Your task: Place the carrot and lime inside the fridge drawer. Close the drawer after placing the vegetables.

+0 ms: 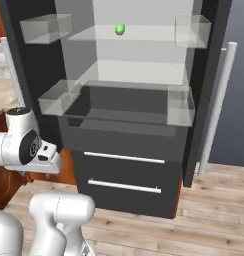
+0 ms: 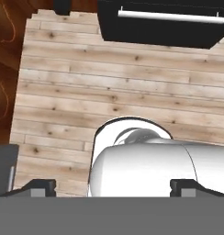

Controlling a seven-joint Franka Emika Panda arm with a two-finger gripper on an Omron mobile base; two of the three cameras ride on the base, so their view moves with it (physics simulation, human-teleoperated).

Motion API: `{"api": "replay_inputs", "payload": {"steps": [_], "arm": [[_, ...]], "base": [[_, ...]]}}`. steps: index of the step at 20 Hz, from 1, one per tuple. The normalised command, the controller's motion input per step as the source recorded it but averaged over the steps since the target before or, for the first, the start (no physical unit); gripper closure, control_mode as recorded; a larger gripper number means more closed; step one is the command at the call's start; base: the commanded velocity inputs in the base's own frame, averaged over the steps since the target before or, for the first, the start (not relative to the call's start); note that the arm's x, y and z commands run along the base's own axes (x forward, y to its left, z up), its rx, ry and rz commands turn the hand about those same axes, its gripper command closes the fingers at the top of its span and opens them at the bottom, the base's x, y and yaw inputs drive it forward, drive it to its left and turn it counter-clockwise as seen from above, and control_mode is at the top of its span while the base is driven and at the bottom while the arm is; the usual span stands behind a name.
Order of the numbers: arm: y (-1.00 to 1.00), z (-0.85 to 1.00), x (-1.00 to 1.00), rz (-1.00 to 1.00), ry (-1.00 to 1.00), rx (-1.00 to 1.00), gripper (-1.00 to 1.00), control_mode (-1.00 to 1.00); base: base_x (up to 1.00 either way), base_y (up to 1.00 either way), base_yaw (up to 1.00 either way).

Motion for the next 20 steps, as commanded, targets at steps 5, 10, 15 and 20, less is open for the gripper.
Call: {"api": "replay_inputs", "payload": {"steps": [5, 10, 15, 20], "arm": [[0.0, 0.0, 0.0, 0.0, 0.0, 0.0, -1.0, 1.0], [0.0, 0.0, 0.0, 0.0, 0.0, 0.0, -1.0, 1.0], [0.0, 0.0, 0.0, 0.0, 0.0, 0.0, -1.0, 1.0], [0.0, 0.0, 0.0, 0.0, 0.0, 0.0, -1.0, 1.0]], "base": [[-0.23, 1.0, 0.0], [0.34, 0.98, -0.01], [0.72, 0.76, -0.01], [0.98, 0.0, 0.0]]}}
